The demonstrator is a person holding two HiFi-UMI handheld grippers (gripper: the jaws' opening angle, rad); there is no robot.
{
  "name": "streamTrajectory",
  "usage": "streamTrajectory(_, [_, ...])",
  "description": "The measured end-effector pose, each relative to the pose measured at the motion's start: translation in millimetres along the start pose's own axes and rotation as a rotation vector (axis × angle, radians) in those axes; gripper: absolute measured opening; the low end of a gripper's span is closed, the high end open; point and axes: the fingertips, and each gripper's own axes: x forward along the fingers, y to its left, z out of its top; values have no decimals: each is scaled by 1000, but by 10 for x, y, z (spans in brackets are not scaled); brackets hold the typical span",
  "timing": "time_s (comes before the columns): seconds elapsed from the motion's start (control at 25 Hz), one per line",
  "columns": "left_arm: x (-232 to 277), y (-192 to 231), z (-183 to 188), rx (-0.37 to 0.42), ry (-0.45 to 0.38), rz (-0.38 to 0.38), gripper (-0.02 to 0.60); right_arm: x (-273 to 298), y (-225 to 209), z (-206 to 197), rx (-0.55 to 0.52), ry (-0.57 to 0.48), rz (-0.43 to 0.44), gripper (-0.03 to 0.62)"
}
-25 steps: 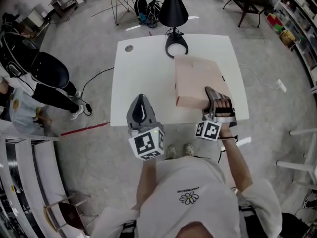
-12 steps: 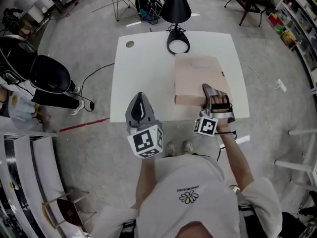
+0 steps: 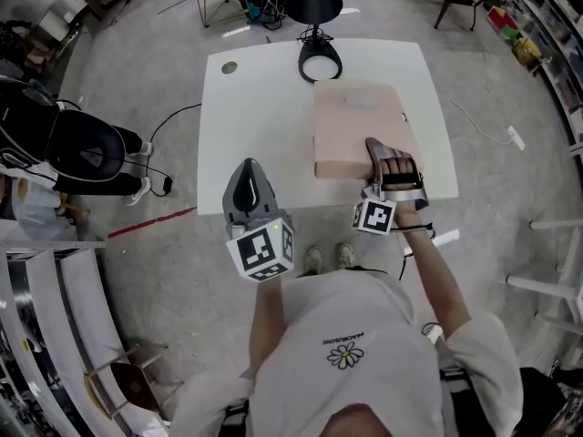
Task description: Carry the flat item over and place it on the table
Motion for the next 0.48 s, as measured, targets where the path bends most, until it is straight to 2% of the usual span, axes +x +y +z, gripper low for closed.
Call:
streamTrajectory(0.28, [-29,-110,-76,4,9,-49,12,14,171,38,14,-19,71,276])
streamTrajectory(0.48, [-48,-158,-104,10,15,-70,12,11,380,93,53,-51,181,300])
